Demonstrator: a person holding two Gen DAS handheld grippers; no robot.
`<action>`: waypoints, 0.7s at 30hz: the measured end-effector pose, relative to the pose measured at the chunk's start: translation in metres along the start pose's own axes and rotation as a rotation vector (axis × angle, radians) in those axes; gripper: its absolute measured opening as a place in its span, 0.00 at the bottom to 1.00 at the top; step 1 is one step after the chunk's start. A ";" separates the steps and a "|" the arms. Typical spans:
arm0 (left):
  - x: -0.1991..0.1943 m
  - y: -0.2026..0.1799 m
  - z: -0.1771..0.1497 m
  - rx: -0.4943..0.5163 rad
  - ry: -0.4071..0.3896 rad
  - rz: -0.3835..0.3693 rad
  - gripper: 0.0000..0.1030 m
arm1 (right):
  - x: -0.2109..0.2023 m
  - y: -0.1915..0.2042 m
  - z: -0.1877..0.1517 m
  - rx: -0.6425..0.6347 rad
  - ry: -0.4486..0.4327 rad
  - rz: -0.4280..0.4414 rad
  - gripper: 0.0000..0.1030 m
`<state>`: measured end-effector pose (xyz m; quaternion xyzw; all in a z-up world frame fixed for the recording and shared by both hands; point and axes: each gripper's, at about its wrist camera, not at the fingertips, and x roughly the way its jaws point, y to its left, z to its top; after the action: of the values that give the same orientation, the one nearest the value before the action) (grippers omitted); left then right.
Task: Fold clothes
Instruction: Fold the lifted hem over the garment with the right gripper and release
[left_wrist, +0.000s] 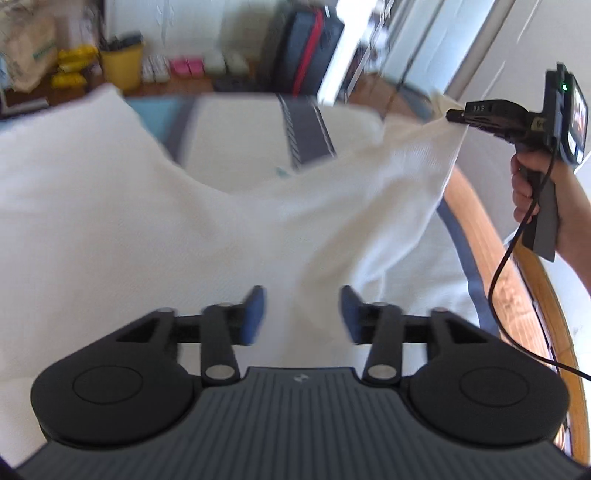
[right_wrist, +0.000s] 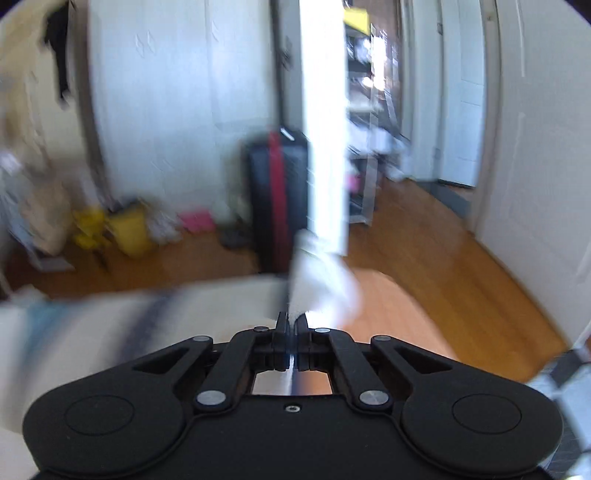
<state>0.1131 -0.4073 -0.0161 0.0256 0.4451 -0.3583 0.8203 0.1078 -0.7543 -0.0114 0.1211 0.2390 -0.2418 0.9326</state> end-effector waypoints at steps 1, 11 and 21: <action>-0.019 0.014 -0.007 -0.013 -0.017 0.010 0.51 | -0.014 0.017 0.002 0.003 -0.029 0.053 0.01; -0.176 0.145 -0.089 -0.128 -0.142 0.391 0.52 | -0.157 0.237 -0.070 -0.056 -0.023 0.681 0.02; -0.226 0.209 -0.153 -0.238 -0.194 0.421 0.60 | -0.219 0.413 -0.189 -0.459 0.468 0.954 0.20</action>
<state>0.0539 -0.0692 0.0034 -0.0134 0.3882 -0.1259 0.9128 0.0761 -0.2513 -0.0173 0.0604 0.4044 0.2968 0.8630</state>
